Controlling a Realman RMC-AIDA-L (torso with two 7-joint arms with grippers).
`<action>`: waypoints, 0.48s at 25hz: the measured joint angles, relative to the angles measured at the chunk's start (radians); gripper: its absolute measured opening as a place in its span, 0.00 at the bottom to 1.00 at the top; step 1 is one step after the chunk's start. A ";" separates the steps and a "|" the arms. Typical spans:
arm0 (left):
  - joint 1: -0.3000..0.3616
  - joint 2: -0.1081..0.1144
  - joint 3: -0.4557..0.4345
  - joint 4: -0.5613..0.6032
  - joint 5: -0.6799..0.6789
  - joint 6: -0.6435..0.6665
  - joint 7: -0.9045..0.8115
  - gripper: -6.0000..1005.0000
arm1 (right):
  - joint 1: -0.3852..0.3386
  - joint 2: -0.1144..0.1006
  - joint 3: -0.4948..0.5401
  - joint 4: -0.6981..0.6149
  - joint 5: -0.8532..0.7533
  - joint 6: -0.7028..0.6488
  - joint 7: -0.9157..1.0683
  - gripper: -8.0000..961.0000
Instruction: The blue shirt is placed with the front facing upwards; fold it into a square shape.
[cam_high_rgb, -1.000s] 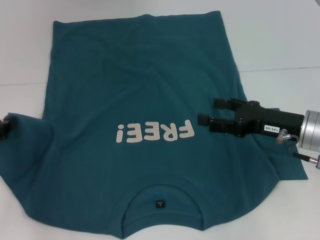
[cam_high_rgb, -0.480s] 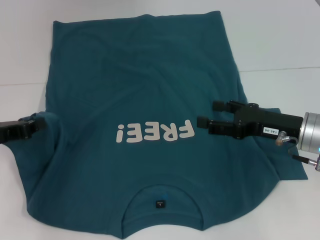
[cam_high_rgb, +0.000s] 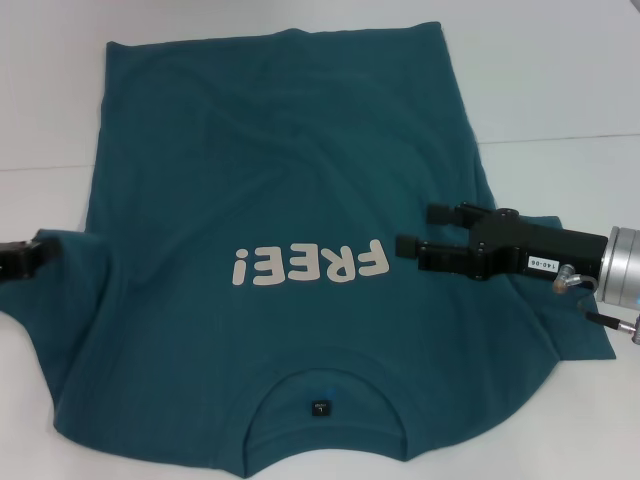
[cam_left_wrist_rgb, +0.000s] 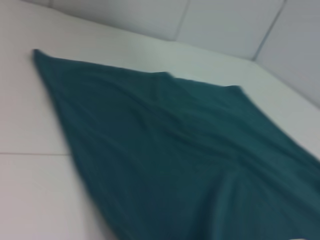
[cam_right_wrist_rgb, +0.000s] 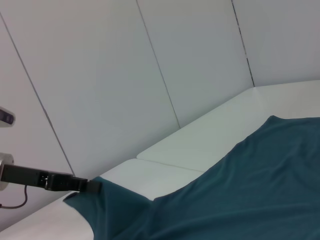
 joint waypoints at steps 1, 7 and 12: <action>0.003 0.003 0.000 0.000 0.008 -0.009 0.000 0.01 | 0.000 0.000 0.000 0.000 0.000 0.000 0.000 0.98; 0.011 0.010 -0.005 0.019 0.057 -0.062 0.010 0.01 | 0.004 0.000 0.000 0.001 0.000 0.001 0.000 0.98; 0.008 0.004 0.000 0.025 0.063 -0.113 0.033 0.01 | 0.005 0.000 0.000 0.002 0.000 0.001 0.000 0.98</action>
